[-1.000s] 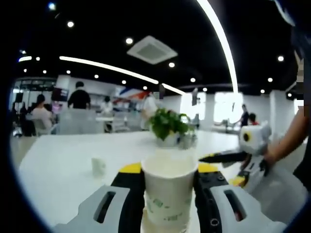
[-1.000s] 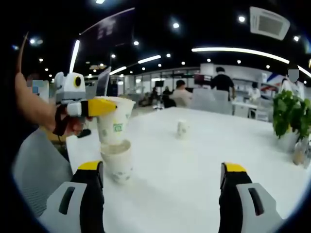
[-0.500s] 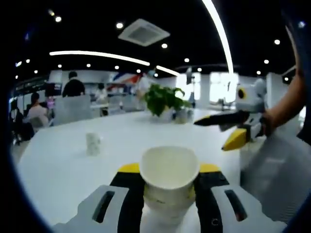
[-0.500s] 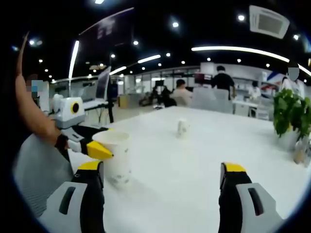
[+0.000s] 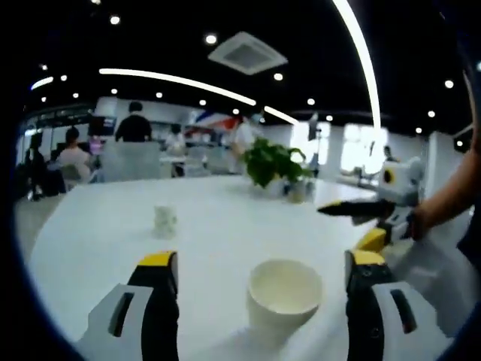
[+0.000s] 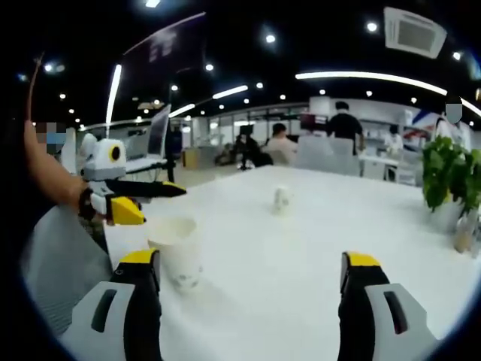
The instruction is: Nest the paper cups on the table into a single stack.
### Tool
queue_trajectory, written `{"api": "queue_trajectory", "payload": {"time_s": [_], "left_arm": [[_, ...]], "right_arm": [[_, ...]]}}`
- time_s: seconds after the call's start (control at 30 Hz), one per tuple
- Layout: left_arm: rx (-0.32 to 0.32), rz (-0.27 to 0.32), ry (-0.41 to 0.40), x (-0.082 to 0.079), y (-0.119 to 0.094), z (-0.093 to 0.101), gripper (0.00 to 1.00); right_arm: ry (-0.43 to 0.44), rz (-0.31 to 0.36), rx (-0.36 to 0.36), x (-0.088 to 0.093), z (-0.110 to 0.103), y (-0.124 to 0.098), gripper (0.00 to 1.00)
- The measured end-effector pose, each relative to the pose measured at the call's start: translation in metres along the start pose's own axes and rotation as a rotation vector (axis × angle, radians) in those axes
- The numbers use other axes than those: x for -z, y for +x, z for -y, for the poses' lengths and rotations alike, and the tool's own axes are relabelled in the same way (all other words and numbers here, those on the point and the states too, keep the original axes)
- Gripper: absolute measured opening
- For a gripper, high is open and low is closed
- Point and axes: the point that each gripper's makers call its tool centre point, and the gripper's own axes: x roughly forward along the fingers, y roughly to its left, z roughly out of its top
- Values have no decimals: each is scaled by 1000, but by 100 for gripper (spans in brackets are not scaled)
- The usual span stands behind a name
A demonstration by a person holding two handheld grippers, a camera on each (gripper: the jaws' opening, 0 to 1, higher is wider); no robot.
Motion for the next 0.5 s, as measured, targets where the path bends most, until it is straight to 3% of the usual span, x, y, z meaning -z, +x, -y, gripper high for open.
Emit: {"api": "queue_trajectory", "payload": {"time_s": [0.1, 0.2, 0.3, 0.37, 0.5], "left_arm": [[-32, -25, 19, 0, -16, -11, 93], [-64, -77, 46, 10, -41, -23, 93], [-74, -78, 39, 15, -59, -24, 93], [-125, -131, 53, 25, -72, -33, 92], [-205, -101, 23, 26, -82, -45, 89]], "right_arm": [[5, 9, 6, -2, 2, 0, 99], [3, 10, 8, -3, 3, 1, 99], [6, 11, 8, -3, 2, 2, 99], [5, 9, 4, -2, 1, 3, 99], [-2, 2, -3, 0, 2, 5, 99]]}}
